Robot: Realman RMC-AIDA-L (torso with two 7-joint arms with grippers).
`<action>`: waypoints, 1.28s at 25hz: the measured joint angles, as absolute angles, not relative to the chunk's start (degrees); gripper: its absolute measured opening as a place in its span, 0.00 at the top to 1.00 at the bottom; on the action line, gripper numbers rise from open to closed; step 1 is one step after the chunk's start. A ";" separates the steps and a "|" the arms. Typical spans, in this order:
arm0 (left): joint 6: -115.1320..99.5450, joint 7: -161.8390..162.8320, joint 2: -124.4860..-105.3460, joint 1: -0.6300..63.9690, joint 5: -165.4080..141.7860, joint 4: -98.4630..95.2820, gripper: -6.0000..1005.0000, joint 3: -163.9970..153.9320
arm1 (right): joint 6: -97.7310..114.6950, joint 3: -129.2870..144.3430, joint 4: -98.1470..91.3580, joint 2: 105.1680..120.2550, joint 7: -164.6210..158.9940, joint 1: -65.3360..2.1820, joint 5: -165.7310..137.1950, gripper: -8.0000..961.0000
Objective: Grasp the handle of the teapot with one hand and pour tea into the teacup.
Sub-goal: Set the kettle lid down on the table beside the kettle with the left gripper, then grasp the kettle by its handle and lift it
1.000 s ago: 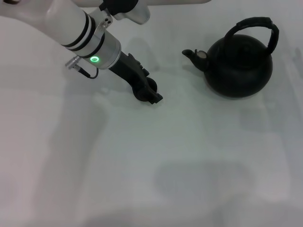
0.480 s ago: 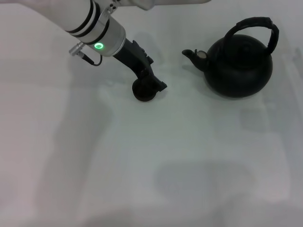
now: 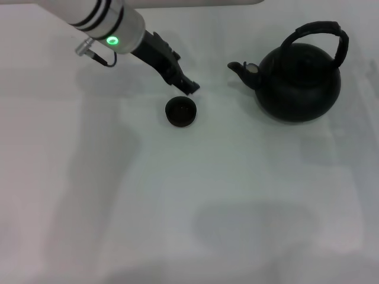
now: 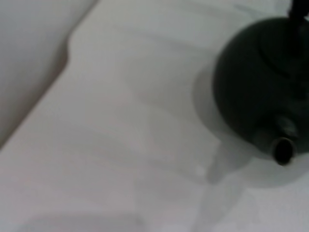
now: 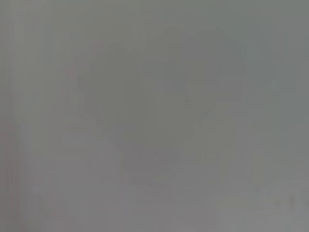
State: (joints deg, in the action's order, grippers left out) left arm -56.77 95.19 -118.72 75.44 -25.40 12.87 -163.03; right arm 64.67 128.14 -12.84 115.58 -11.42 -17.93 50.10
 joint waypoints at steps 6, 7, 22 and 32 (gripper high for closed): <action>-56.37 89.26 -118.73 72.17 -12.80 17.66 0.12 -163.02 | 64.56 128.12 -12.83 115.58 -11.42 -18.06 50.10 0.09; -56.43 87.44 -118.74 71.21 -9.52 18.30 0.12 -163.04 | 64.55 128.09 -12.83 115.57 -11.42 -18.08 50.10 0.09; -62.12 50.22 -118.95 47.01 46.60 13.64 0.12 -162.91 | 65.55 127.78 -13.20 115.49 -12.38 -18.19 50.89 0.09; -69.49 18.61 -119.13 33.88 76.04 -4.16 0.12 -162.27 | 66.30 127.93 -12.82 114.21 -21.62 -18.87 45.79 0.09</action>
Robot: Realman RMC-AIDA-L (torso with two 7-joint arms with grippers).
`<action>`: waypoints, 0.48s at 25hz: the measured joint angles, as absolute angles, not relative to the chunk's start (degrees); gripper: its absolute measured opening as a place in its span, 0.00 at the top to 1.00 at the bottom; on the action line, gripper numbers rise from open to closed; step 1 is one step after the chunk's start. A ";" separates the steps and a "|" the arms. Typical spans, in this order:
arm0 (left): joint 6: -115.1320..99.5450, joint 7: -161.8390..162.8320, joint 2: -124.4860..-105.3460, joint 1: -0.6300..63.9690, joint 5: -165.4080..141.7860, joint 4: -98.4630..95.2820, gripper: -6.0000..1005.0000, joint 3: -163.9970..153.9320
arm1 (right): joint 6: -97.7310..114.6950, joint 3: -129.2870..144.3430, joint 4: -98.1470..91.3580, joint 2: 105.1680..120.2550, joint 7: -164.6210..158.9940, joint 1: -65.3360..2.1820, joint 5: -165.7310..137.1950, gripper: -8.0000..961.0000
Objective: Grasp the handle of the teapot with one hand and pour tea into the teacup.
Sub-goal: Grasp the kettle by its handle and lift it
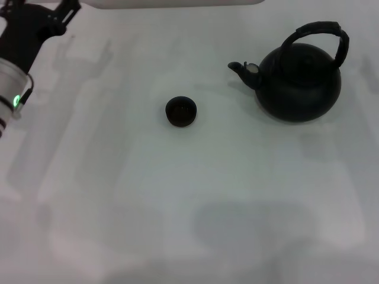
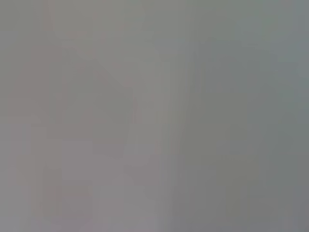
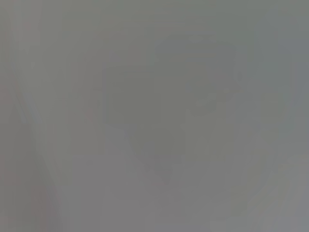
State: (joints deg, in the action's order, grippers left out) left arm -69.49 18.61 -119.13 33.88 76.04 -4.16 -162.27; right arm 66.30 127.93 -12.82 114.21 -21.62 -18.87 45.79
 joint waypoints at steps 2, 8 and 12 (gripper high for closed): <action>-71.10 13.84 -119.17 32.43 78.74 -6.60 0.12 -162.25 | 67.19 127.96 -12.79 113.59 -23.63 -18.77 41.46 0.09; -71.03 12.70 -119.22 31.21 79.56 -7.36 0.12 -162.24 | 72.07 127.97 -11.93 111.44 -32.66 -17.33 30.01 0.09; -71.01 12.67 -119.21 30.56 79.68 -7.29 0.12 -162.24 | 78.20 127.93 -9.47 111.07 -36.65 -16.20 26.67 0.10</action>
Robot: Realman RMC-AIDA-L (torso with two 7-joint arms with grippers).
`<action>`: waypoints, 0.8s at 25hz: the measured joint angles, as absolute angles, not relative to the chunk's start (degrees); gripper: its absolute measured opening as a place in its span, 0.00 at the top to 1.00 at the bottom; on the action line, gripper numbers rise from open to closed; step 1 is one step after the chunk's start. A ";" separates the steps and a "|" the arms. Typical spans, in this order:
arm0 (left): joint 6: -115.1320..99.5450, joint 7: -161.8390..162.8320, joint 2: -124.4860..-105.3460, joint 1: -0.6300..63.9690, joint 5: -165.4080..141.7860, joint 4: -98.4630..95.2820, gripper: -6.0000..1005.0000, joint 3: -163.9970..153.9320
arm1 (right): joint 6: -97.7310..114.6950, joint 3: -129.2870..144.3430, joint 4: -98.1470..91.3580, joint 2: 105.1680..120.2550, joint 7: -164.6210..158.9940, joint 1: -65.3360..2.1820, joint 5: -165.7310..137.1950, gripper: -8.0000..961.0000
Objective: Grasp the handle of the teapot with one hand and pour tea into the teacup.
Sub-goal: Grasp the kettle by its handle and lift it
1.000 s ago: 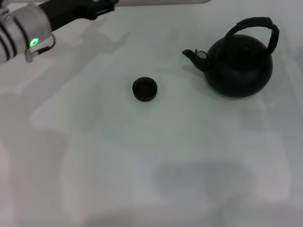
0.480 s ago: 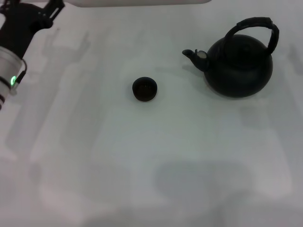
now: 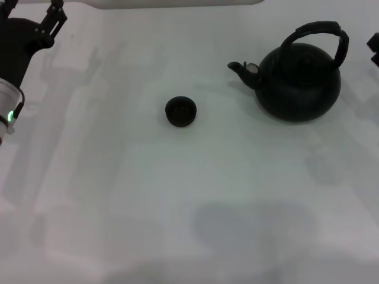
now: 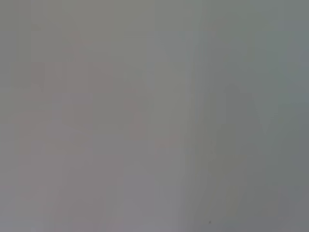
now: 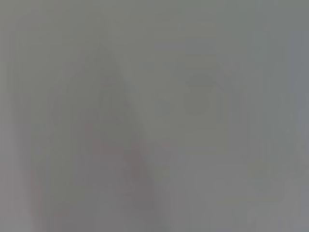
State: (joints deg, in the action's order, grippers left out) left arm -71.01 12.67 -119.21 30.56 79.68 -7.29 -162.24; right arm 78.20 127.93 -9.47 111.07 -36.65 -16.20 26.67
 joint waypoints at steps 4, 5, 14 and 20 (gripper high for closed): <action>-71.01 12.52 -119.19 29.83 79.77 -7.44 0.12 -162.24 | 78.11 127.96 -7.26 111.61 -38.28 -16.79 23.42 0.10; -71.01 12.47 -119.18 29.66 79.78 -7.49 0.12 -162.25 | 77.72 127.96 -6.93 111.88 -38.29 -17.12 22.89 0.10; -71.01 12.53 -119.17 27.93 79.74 -7.80 0.12 -162.25 | 73.08 128.06 -6.07 113.67 -37.59 -21.18 21.61 0.11; -71.06 12.67 -119.18 27.08 79.66 -7.90 0.12 -162.31 | 69.81 127.40 -5.99 114.12 -37.21 -22.26 21.85 0.11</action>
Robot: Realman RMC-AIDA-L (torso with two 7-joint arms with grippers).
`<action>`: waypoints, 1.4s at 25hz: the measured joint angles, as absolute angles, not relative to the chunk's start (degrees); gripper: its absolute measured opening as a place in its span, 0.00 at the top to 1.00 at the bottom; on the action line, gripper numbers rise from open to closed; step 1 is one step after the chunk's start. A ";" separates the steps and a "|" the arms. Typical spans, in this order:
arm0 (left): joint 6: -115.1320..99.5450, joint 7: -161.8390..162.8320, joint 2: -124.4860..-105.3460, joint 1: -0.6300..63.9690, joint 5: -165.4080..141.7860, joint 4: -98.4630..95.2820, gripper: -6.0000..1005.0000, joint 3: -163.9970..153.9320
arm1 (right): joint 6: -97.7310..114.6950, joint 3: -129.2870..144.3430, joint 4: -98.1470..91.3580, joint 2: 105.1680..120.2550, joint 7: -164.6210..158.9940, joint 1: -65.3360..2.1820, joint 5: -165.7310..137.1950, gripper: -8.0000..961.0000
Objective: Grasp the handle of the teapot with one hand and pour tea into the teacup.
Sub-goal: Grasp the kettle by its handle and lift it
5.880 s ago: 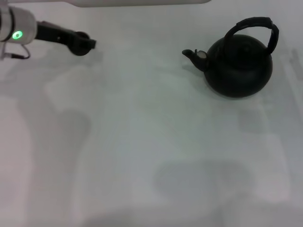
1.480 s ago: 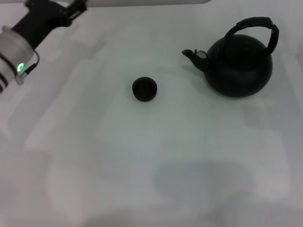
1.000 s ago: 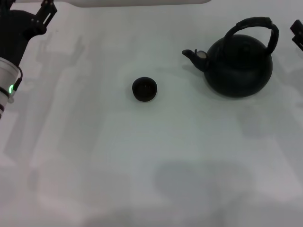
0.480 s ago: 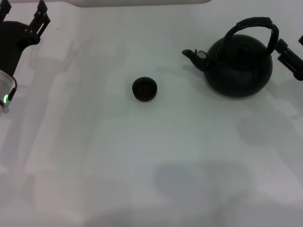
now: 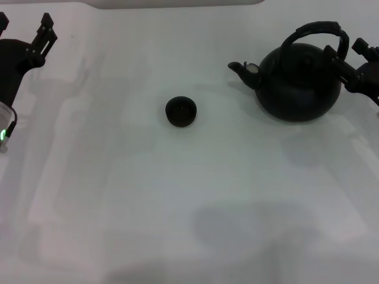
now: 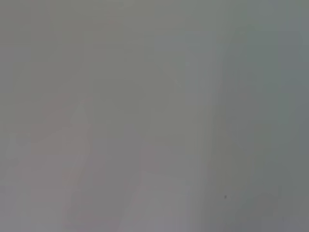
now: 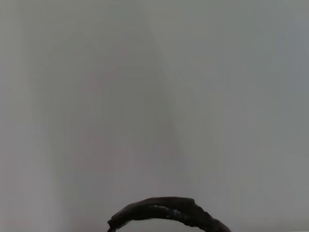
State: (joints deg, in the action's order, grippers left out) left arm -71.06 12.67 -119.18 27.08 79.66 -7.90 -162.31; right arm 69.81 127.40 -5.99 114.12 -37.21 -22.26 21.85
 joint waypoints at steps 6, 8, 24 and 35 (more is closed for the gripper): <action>-71.10 12.85 -119.18 26.99 79.46 -7.91 0.12 -162.33 | 68.59 126.29 -6.09 114.75 -36.68 -22.54 22.32 0.12; -71.17 12.85 -119.18 26.98 79.43 -7.91 0.12 -162.34 | 67.92 125.62 -6.25 114.89 -36.66 -22.56 22.47 0.12; -71.56 13.28 -119.18 26.28 79.42 -7.91 0.12 -162.50 | 65.71 125.69 -6.74 115.05 -36.47 -22.68 22.09 0.62; -71.56 13.28 -119.18 25.71 79.46 -7.92 0.12 -162.68 | 66.89 125.69 -9.25 115.03 -36.47 -23.14 21.32 0.80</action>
State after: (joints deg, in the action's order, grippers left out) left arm -71.56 13.28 -119.18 25.71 79.46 -7.92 -162.68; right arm 66.89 125.69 -9.25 115.03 -36.47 -23.14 21.32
